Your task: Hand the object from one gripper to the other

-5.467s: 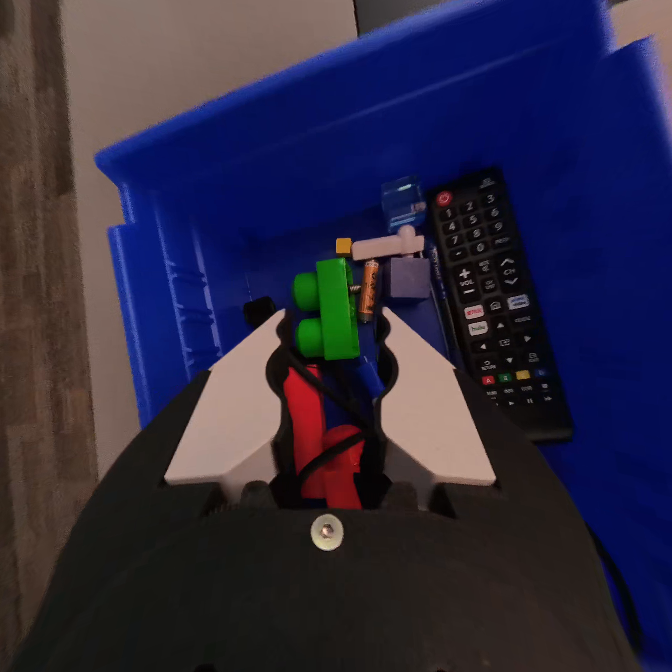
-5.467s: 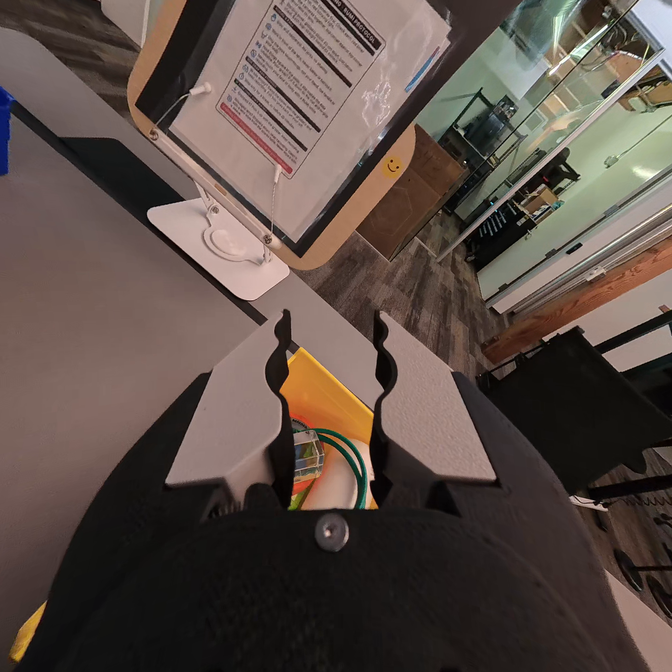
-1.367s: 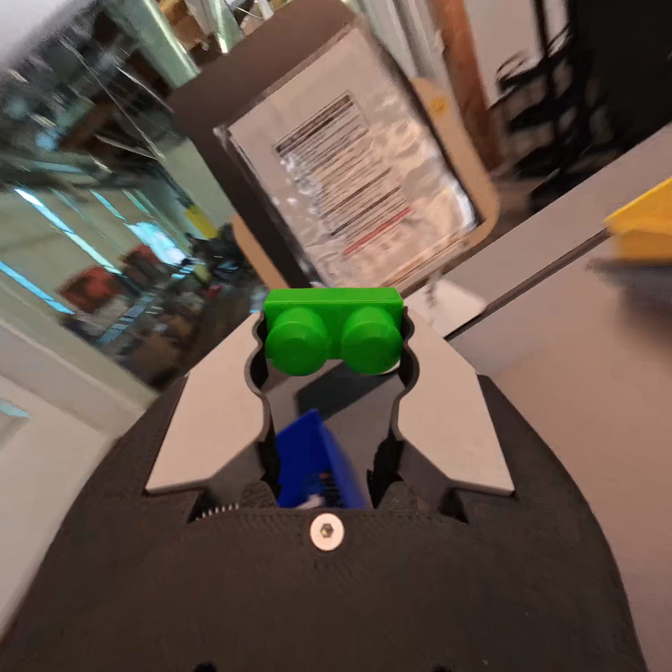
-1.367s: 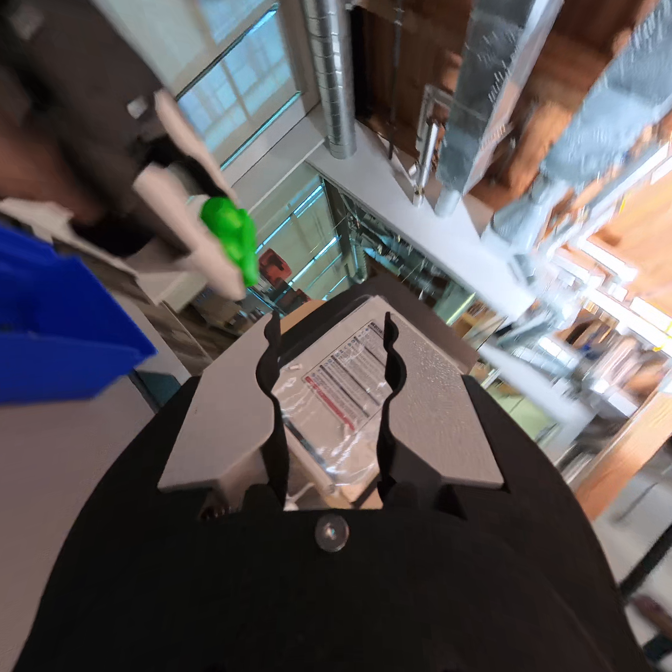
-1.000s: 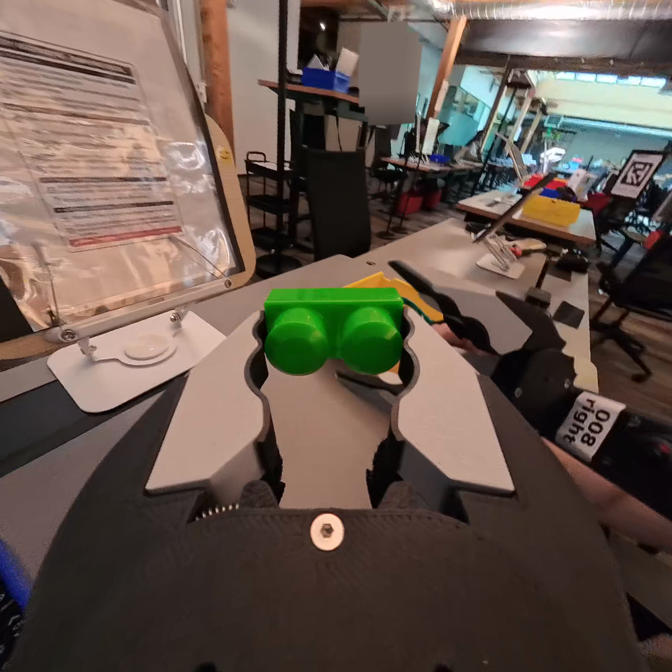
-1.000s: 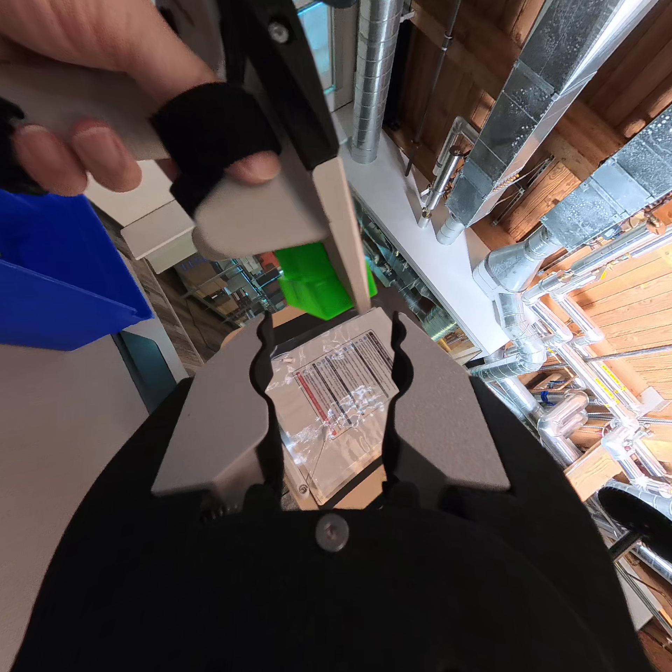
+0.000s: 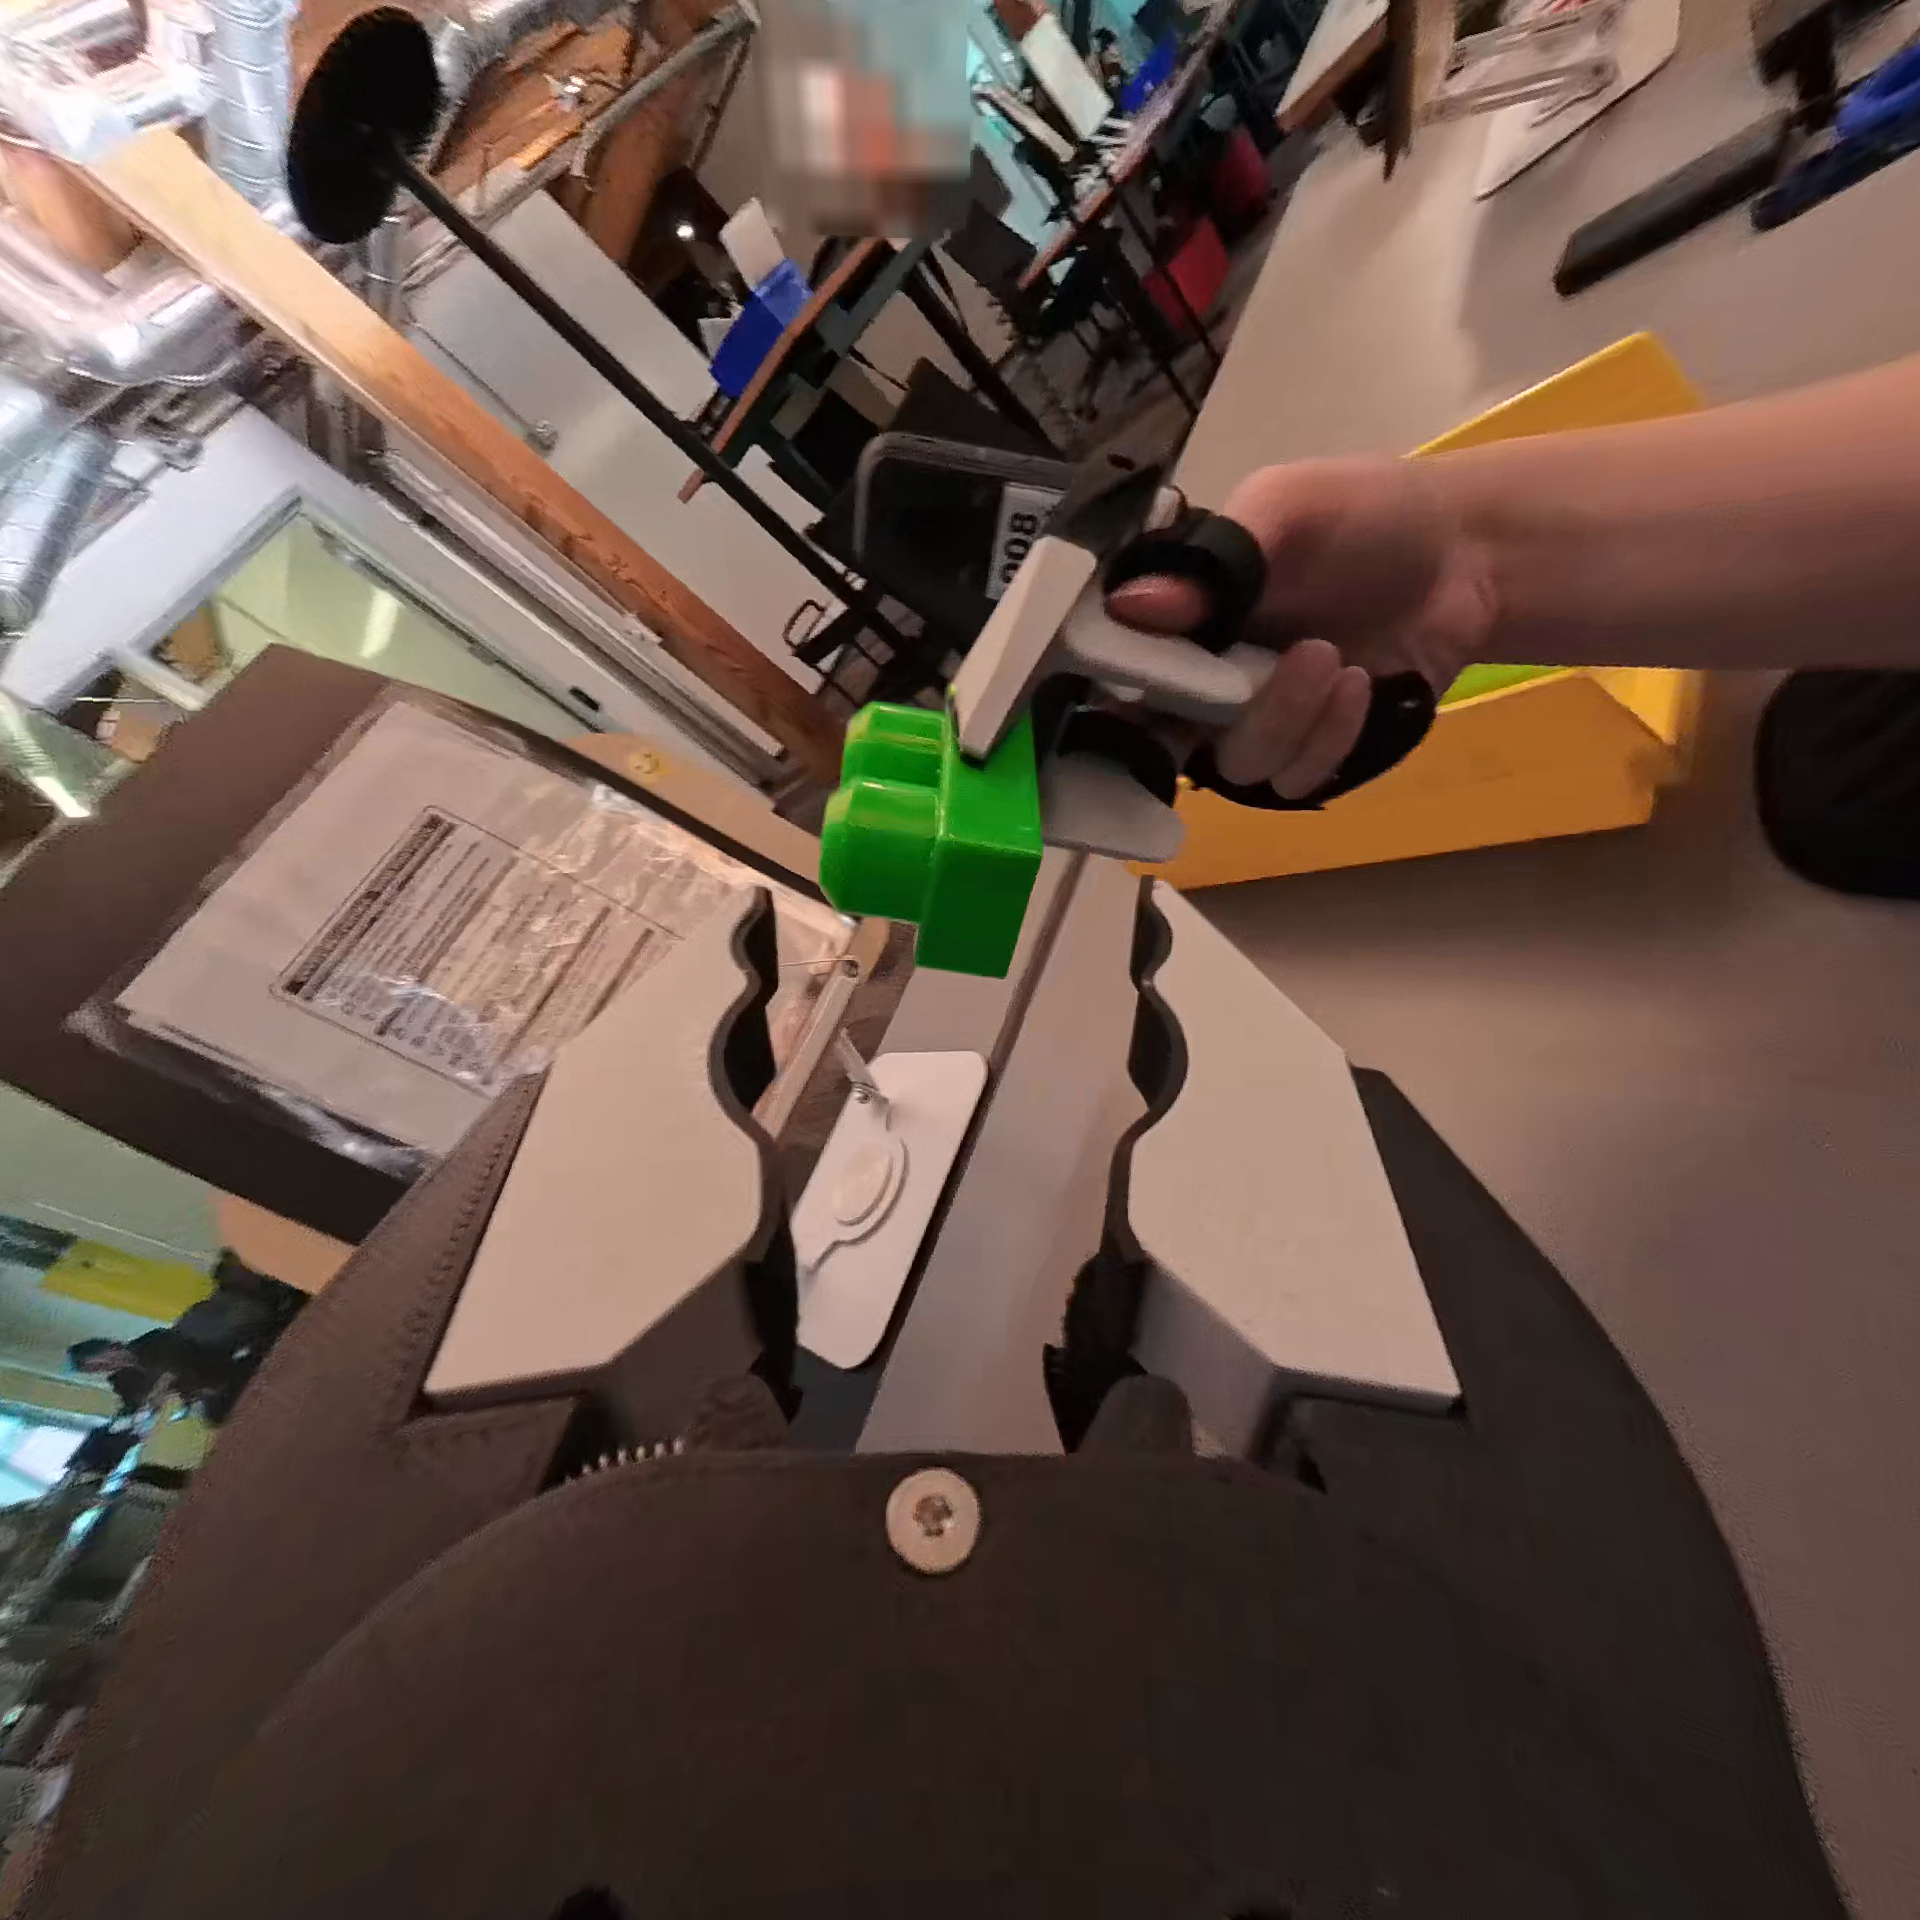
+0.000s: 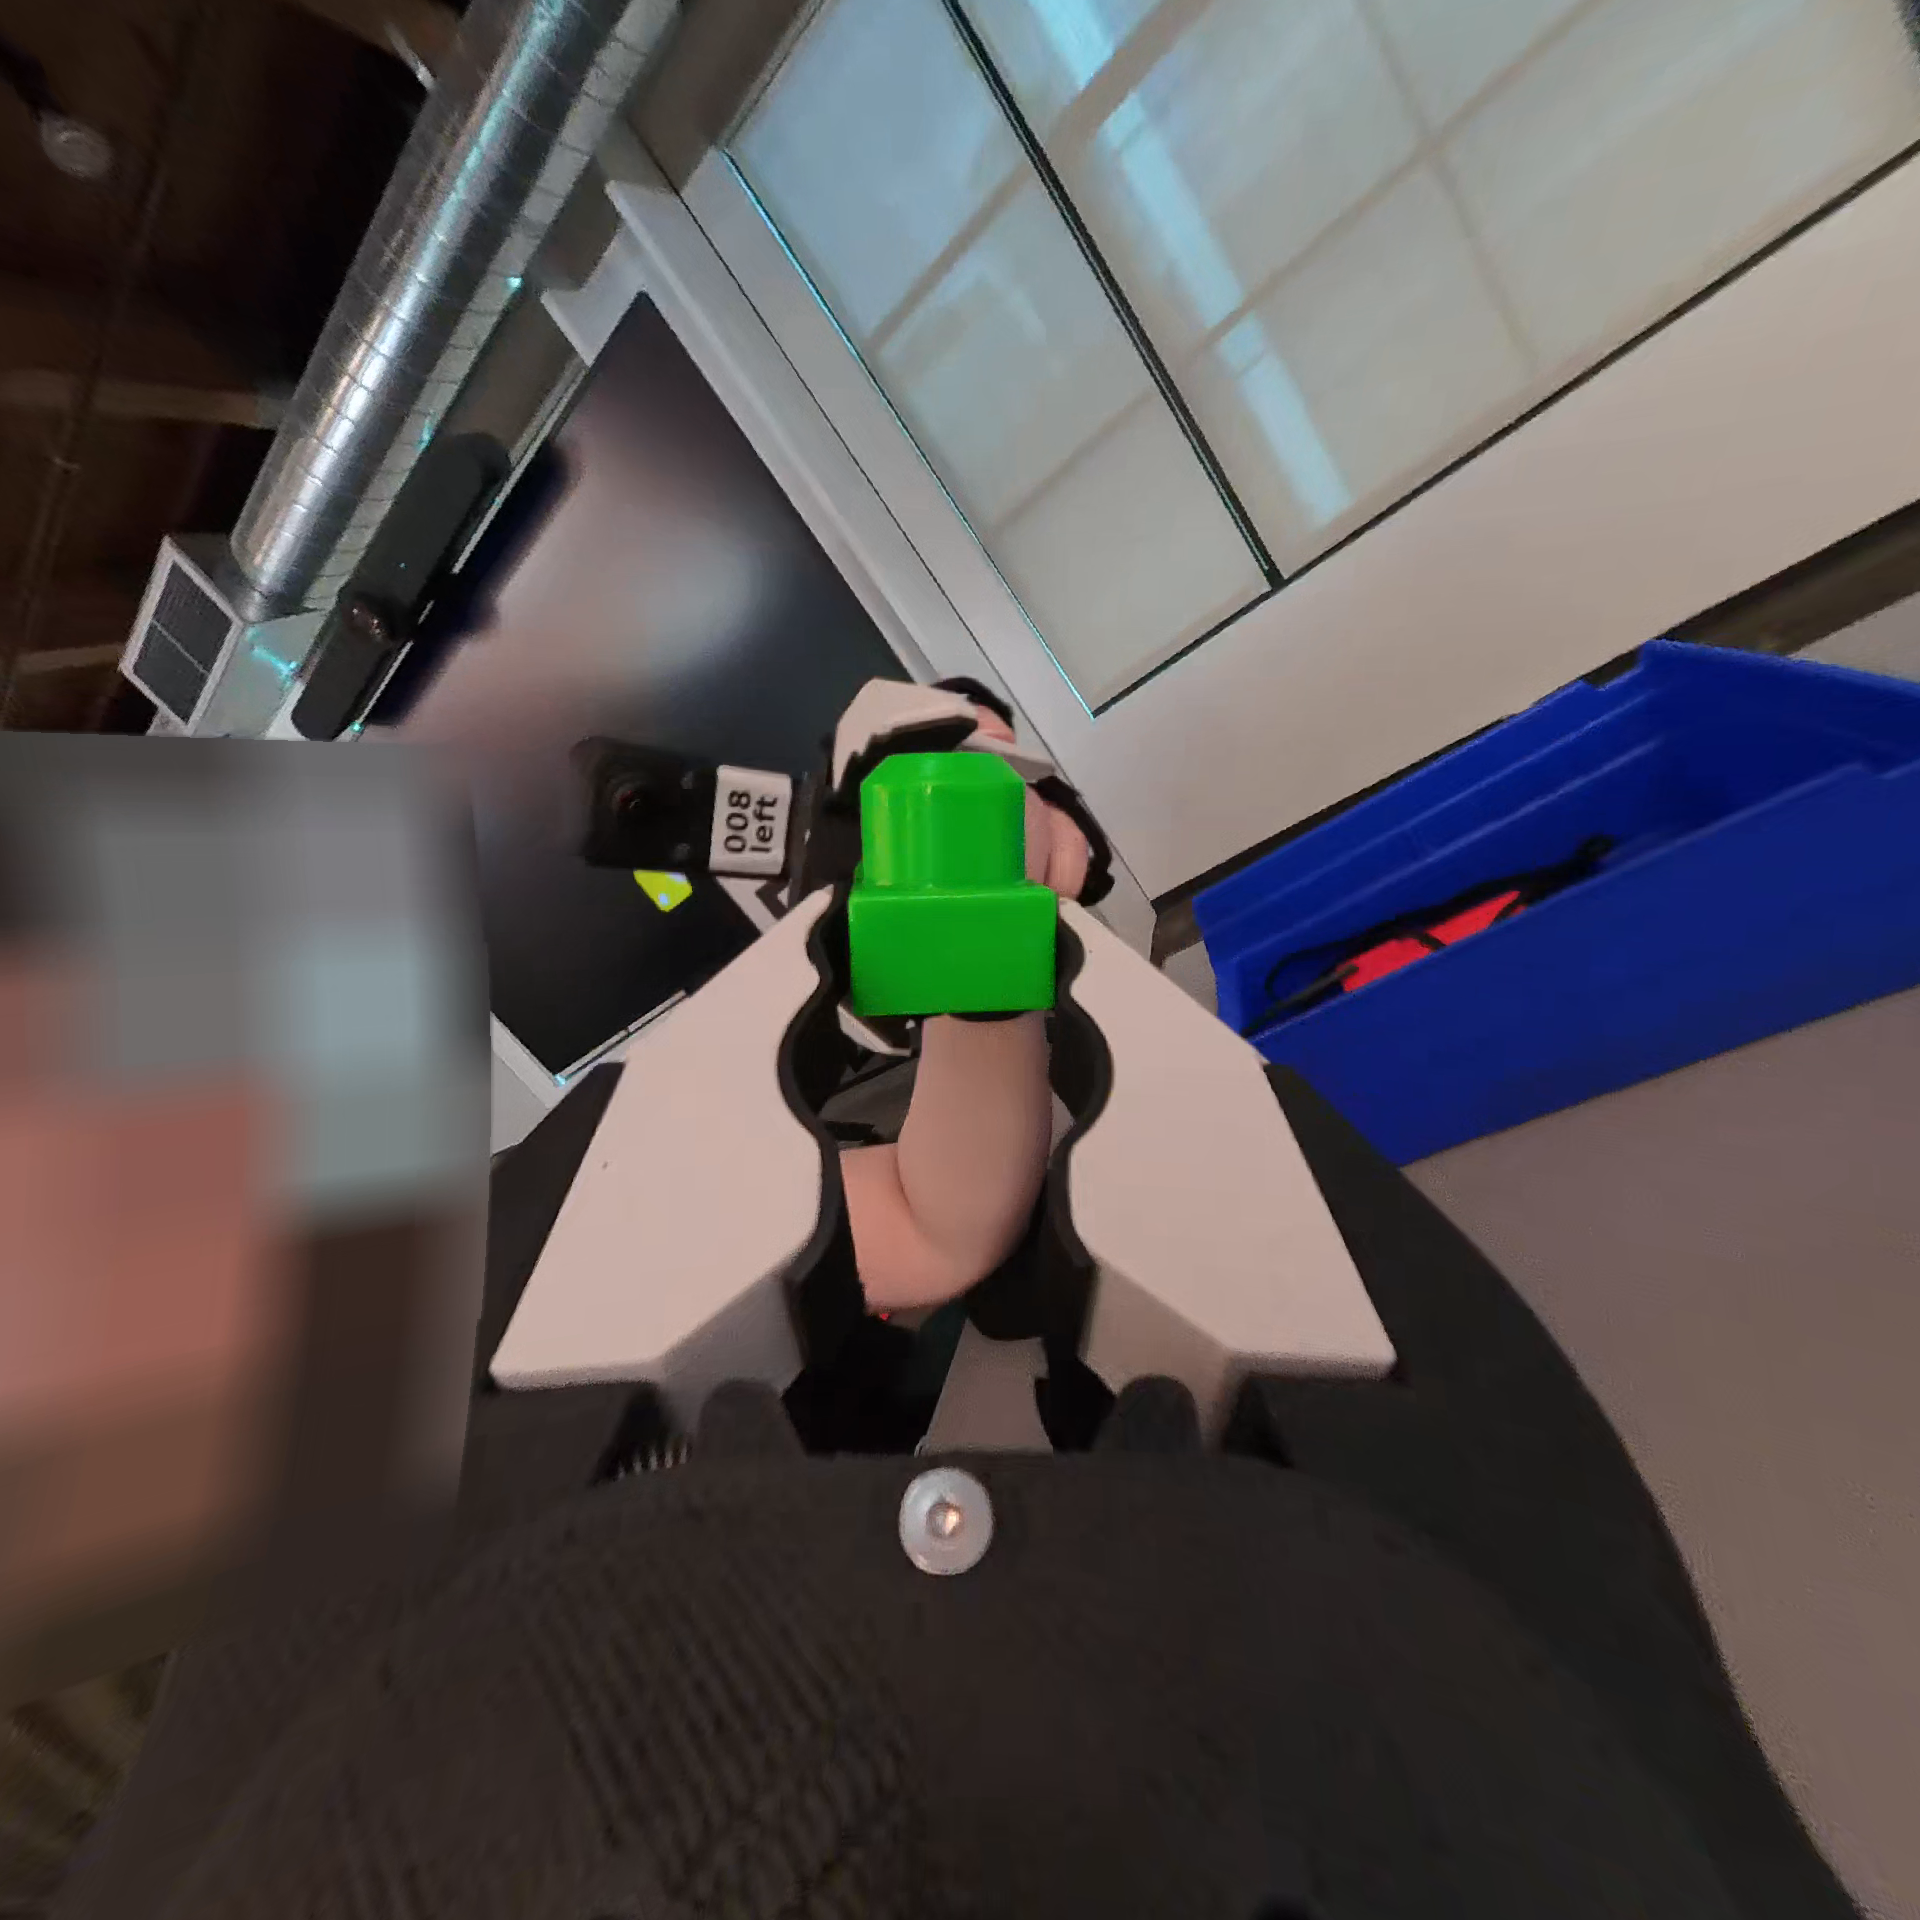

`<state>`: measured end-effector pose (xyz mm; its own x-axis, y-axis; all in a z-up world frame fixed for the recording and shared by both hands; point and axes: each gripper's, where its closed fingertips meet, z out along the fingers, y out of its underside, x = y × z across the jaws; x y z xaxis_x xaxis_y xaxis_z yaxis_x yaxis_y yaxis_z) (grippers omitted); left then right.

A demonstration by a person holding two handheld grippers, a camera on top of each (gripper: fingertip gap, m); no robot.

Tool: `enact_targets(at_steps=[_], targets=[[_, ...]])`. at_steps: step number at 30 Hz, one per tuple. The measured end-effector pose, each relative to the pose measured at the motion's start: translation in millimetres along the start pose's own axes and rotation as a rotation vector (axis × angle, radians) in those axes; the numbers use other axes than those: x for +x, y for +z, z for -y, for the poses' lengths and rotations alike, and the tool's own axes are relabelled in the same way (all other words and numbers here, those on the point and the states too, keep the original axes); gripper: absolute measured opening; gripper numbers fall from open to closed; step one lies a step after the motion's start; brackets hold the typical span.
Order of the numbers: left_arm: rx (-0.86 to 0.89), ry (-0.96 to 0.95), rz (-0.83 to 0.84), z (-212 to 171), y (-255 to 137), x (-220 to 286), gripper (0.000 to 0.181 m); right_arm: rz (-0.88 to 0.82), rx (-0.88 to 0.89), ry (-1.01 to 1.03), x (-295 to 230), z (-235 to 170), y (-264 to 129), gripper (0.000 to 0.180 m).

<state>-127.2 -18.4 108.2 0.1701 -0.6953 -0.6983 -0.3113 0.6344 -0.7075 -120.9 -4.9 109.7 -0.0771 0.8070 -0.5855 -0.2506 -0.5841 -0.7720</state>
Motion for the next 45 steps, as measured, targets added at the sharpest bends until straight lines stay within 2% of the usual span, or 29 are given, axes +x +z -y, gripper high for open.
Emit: enact_targets(at_steps=[3,8,10,17,20,22,23,25,27,29,32,35,37,40,42,45], targets=[[0.016,0.034,0.074,3,4,-7,0.055,0.011,0.025,0.02,-1,2,1,0.034],[-0.012,0.132,0.213,1,7,-20,0.045,0.0,0.045,0.025,0,3,6,0.034],[0.001,0.164,0.26,4,7,-23,0.035,0.011,0.09,0.044,-1,8,8,0.034],[-0.011,0.177,0.382,6,4,-38,0.027,0.015,0.205,0.086,0,19,12,0.034],[-0.001,0.205,0.469,10,-1,-47,0.008,0.053,0.228,0.108,-6,18,19,0.035],[0.013,0.215,0.538,14,-8,-56,0.002,0.041,0.236,0.083,-6,17,25,0.036],[0.024,0.197,0.564,16,-13,-60,0.001,0.018,0.254,0.055,-5,19,26,0.045],[0.053,0.126,0.626,18,-27,-75,0.001,-0.02,0.291,-0.032,-6,25,24,0.058],[0.102,0.018,0.692,18,-47,-94,0.001,-0.059,0.32,-0.138,-9,31,19,0.063],[0.189,-0.156,0.736,15,-72,-114,0.001,-0.109,0.364,-0.253,-13,40,11,0.064],[0.393,-0.508,0.716,5,-109,-140,0.001,-0.22,0.423,-0.425,-15,51,-2,0.063],[0.635,-0.841,0.77,-22,-157,-167,0.001,-0.369,0.439,-0.574,-12,57,-9,0.062],[0.731,-0.944,0.888,-48,-189,-180,0.001,-0.449,0.445,-0.675,-14,58,-11,0.059],[0.818,-1.025,0.966,-73,-217,-188,0.001,-0.521,0.424,-0.819,-19,54,-5,0.054],[0.871,-1.087,0.925,-80,-220,-191,0.001,-0.554,0.381,-0.902,-22,49,3,0.052],[0.945,-1.211,0.759,-77,-206,-190,0.001,-0.555,0.326,-1.002,-29,39,18,0.047]])
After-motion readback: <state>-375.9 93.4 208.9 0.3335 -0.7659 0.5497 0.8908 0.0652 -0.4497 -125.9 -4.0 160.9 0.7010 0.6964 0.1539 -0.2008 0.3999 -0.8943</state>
